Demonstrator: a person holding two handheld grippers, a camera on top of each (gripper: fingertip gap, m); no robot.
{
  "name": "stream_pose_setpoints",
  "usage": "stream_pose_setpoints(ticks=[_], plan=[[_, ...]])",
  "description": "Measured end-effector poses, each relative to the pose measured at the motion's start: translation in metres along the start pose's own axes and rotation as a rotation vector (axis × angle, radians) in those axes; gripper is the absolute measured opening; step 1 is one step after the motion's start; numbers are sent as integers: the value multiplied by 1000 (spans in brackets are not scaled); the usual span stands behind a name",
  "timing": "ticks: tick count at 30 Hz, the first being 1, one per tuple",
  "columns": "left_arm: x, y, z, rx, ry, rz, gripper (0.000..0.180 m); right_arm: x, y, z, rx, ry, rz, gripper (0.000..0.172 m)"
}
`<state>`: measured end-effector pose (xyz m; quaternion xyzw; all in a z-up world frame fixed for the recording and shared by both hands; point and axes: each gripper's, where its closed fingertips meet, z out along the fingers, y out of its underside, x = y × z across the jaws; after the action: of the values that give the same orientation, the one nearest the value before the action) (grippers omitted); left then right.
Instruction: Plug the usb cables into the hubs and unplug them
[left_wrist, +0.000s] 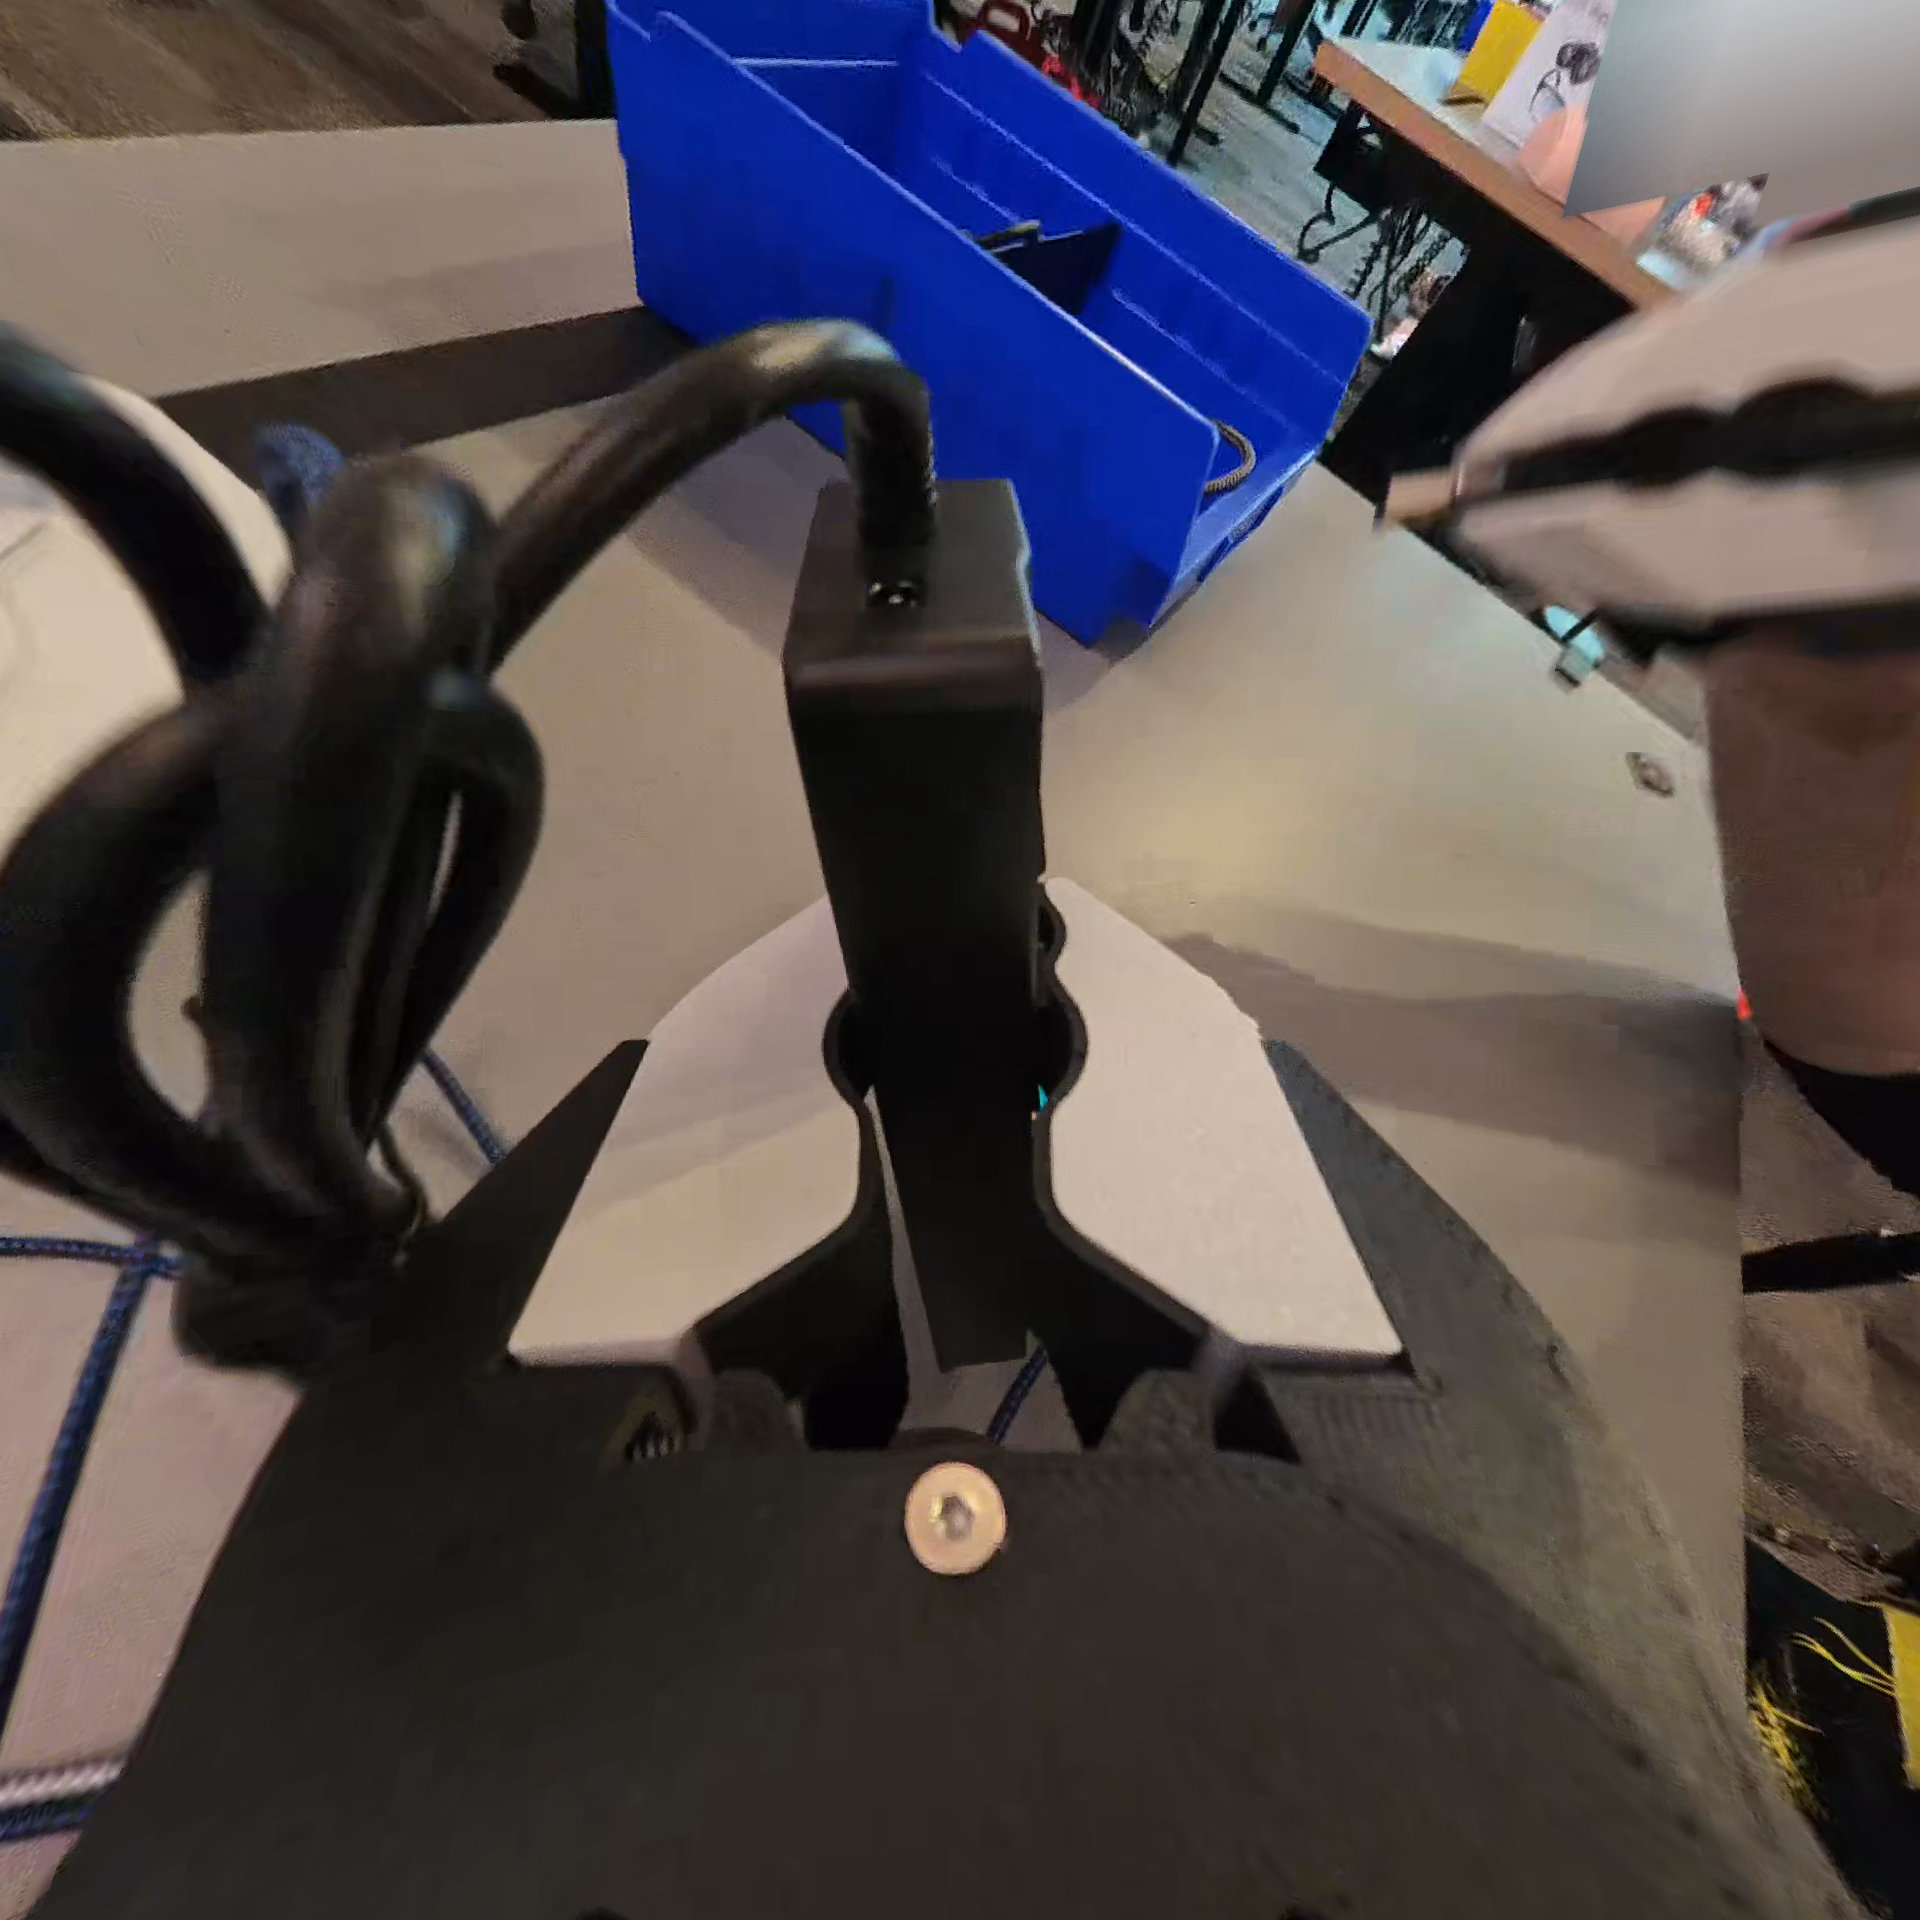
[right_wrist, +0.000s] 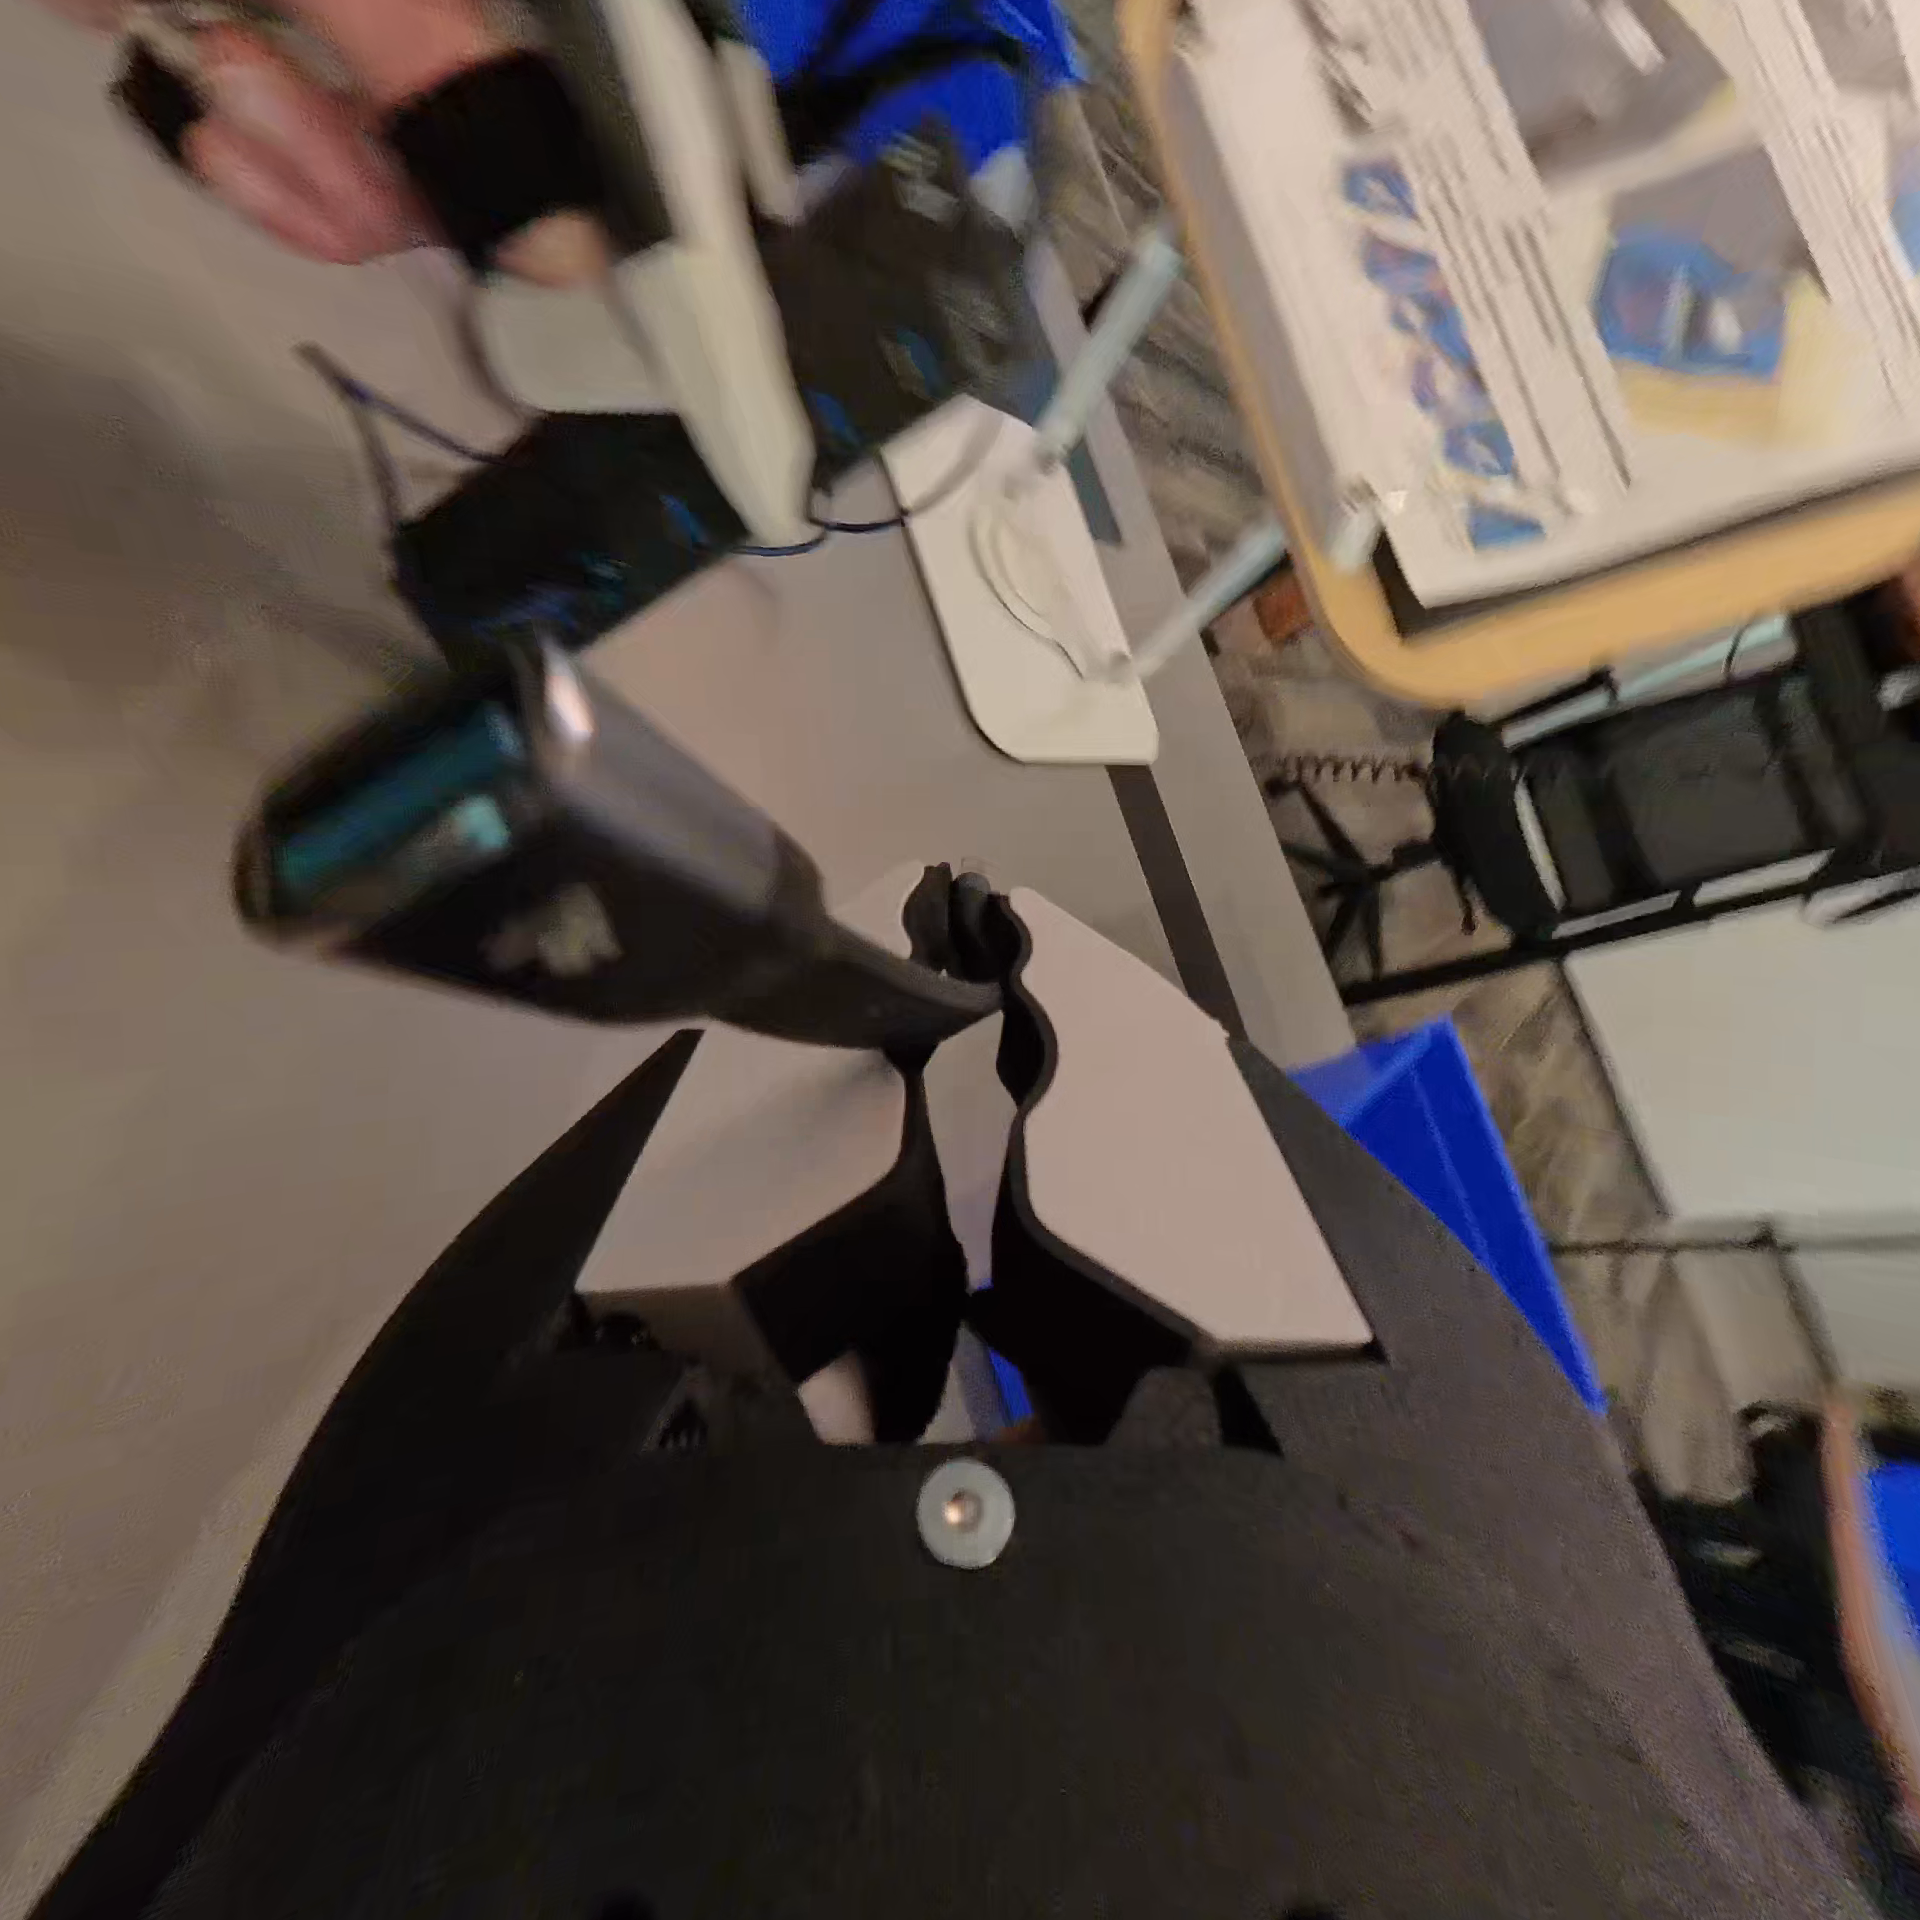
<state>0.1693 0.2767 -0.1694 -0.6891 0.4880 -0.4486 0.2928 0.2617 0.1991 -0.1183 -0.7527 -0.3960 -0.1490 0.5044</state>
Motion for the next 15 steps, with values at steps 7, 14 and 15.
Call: stream_pose_setpoints(ticks=[7, 14, 15], plan=[[5, -1, 1, 17, 28, 13, 26, 117, 125, -23, -355, -2, 387, 6], [9, -2, 2, 16, 47, -6, 26, 102, 201, 17, -533, -419, 975, 42], [9, -2, 2, 17, 48, -7, 26, 102, 206, 18, -541, -415, 995, 46]])
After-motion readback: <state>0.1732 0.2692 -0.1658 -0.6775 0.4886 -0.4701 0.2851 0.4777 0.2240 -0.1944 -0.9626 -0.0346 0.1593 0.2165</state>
